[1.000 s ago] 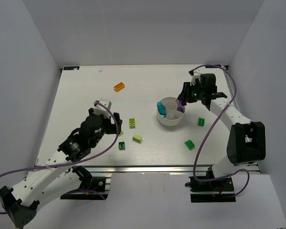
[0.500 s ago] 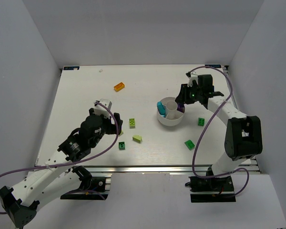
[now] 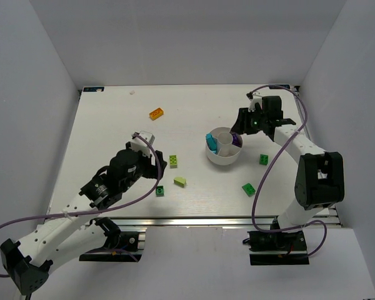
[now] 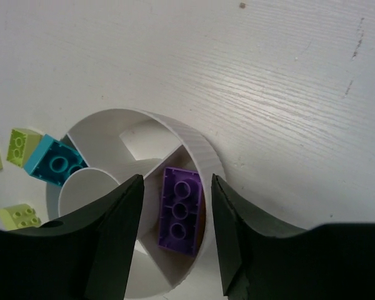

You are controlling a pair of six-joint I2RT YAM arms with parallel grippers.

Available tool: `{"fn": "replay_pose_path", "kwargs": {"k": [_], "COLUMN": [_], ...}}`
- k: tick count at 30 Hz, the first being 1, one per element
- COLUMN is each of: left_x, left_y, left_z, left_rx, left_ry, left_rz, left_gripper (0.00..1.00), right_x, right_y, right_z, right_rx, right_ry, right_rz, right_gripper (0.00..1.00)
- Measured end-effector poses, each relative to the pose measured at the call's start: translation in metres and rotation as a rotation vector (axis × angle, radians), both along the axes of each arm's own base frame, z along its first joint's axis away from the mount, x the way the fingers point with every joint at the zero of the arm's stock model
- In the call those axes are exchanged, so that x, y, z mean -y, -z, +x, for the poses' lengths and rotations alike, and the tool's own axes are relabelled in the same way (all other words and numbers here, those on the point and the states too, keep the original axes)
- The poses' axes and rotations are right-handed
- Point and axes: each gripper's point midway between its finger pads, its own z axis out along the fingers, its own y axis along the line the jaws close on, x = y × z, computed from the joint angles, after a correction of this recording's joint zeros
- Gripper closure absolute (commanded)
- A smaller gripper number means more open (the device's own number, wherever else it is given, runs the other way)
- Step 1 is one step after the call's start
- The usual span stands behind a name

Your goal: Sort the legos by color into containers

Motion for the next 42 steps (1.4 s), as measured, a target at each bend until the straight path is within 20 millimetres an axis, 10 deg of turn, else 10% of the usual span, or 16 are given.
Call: {"fn": "replay_pose_path", "kwargs": {"k": [8,12,15,20,24,42], "left_x": [0.014,0.015,0.013,0.018,0.015,-0.014], "left_y": [0.024,0.044,0.058,0.084,0.108,0.164], "left_z": [0.0,-0.003,-0.005,0.01,0.024,0.029], "left_rx": [-0.105,-0.206,-0.271,-0.41,-0.514,-0.834], "left_ry": [0.01,-0.034,-0.077,-0.138,-0.192,-0.694], "left_rz": [-0.012,-0.019,-0.008,0.087,0.158,-0.035], "left_gripper": [0.78,0.48,0.18,0.1,0.1,0.3], "right_x": [0.036,0.051,0.046,0.015,0.005,0.017], "right_y": [-0.05,-0.111,-0.135,-0.133,-0.127,-0.125], "right_z": [0.003,-0.023,-0.052,-0.095,-0.121,-0.132], "right_rx": [0.173,0.38,0.49,0.506,0.495,0.469], "right_ry": [0.099,0.107,0.013,-0.242,-0.359,-0.375], "right_rz": [-0.092,-0.096,-0.082,0.002,0.053,0.105], "right_gripper": [0.74,0.25,0.11,0.25,0.64,0.64]}}
